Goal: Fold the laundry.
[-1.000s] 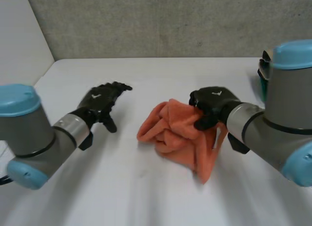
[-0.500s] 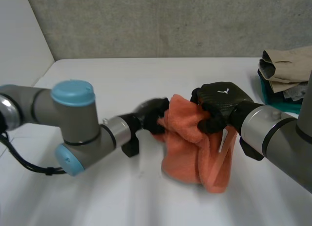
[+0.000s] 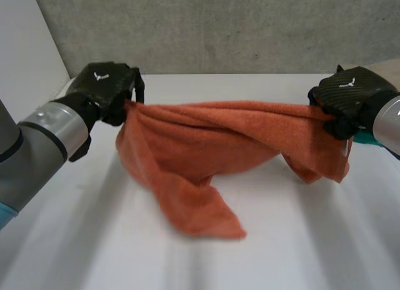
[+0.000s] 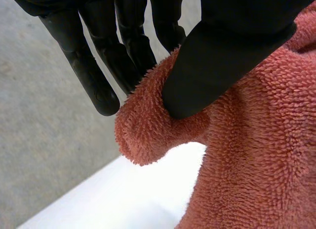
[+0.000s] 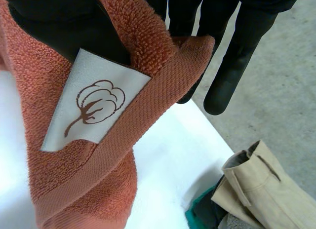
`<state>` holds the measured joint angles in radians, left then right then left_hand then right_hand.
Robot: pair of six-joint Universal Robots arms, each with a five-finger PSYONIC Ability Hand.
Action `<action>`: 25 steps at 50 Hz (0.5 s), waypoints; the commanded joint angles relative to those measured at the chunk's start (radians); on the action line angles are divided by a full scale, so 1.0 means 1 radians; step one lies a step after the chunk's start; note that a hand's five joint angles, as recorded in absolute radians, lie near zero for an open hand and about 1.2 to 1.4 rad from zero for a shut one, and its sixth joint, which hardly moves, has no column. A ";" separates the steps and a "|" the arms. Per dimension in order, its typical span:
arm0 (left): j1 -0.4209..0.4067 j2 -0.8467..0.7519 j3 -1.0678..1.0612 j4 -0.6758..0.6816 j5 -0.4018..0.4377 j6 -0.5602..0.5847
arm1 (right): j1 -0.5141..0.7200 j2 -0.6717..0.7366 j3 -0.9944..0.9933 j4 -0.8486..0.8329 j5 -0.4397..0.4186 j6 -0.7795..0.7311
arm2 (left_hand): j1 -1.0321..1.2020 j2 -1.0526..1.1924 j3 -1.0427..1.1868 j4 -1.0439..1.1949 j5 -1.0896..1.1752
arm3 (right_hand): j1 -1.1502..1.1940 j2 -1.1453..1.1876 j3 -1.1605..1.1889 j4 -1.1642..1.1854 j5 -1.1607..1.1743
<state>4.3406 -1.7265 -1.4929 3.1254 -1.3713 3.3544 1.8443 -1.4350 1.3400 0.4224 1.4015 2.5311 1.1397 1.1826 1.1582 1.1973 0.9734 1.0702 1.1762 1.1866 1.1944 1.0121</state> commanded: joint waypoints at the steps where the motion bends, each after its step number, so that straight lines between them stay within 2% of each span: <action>1: -0.004 -0.109 0.020 0.021 0.004 0.066 | 0.015 0.148 -0.025 -0.042 -0.004 -0.002 | 0.257 0.214 0.238 0.199 0.248 | 0.326 0.220 0.210 0.202 0.210; 4: -0.010 -0.203 0.129 0.135 0.000 0.123 | 0.045 0.241 -0.134 -0.141 0.051 -0.002 | 0.257 0.214 0.238 0.199 0.248 | 0.326 0.220 0.210 0.202 0.210; 6: -0.015 -0.263 0.235 0.237 -0.015 0.172 | 0.082 0.297 -0.235 -0.241 0.144 -0.002 | 0.257 0.214 0.238 0.199 0.248 | 0.326 0.220 0.210 0.202 0.210; 8: -0.021 -0.292 0.320 0.306 -0.040 0.210 | 0.092 0.321 -0.300 -0.321 0.198 -0.006 | 0.257 0.214 0.238 0.199 0.248 | 0.326 0.220 0.210 0.202 0.210; 10: -0.033 -0.311 0.428 0.413 -0.069 0.272 | 0.104 0.346 -0.379 -0.509 0.255 -0.006 | 0.257 0.214 0.238 0.199 0.248 | 0.326 0.220 0.210 0.202 0.210; 12: -0.039 -0.312 0.480 0.491 -0.086 0.306 | 0.104 0.349 -0.400 -0.653 0.260 -0.006 | 0.257 0.214 0.238 0.199 0.248 | 0.326 0.220 0.210 0.202 0.210; 13: -0.038 -0.311 0.509 0.563 -0.104 0.322 | 0.104 0.346 -0.398 -0.806 0.260 -0.008 | 0.257 0.214 0.238 0.199 0.248 | 0.326 0.220 0.210 0.202 0.210; 17: -0.050 -0.301 0.493 0.666 -0.104 0.326 | 0.108 0.338 -0.365 -1.040 0.249 -0.009 | 0.257 0.214 0.238 0.199 0.248 | 0.326 0.220 0.210 0.202 0.210; 25: -0.079 -0.190 0.200 0.587 -0.098 0.336 | 0.108 0.304 -0.211 -0.990 0.183 -0.006 | 0.257 0.214 0.238 0.199 0.248 | 0.326 0.220 0.210 0.202 0.210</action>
<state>4.2775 -2.0018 -1.0531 3.7822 -1.4751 3.6892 1.9540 -1.1065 0.9974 -0.6177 1.6305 2.5229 1.1397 1.1833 1.1582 1.1982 0.9734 1.0943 1.1779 1.1886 1.1977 1.0181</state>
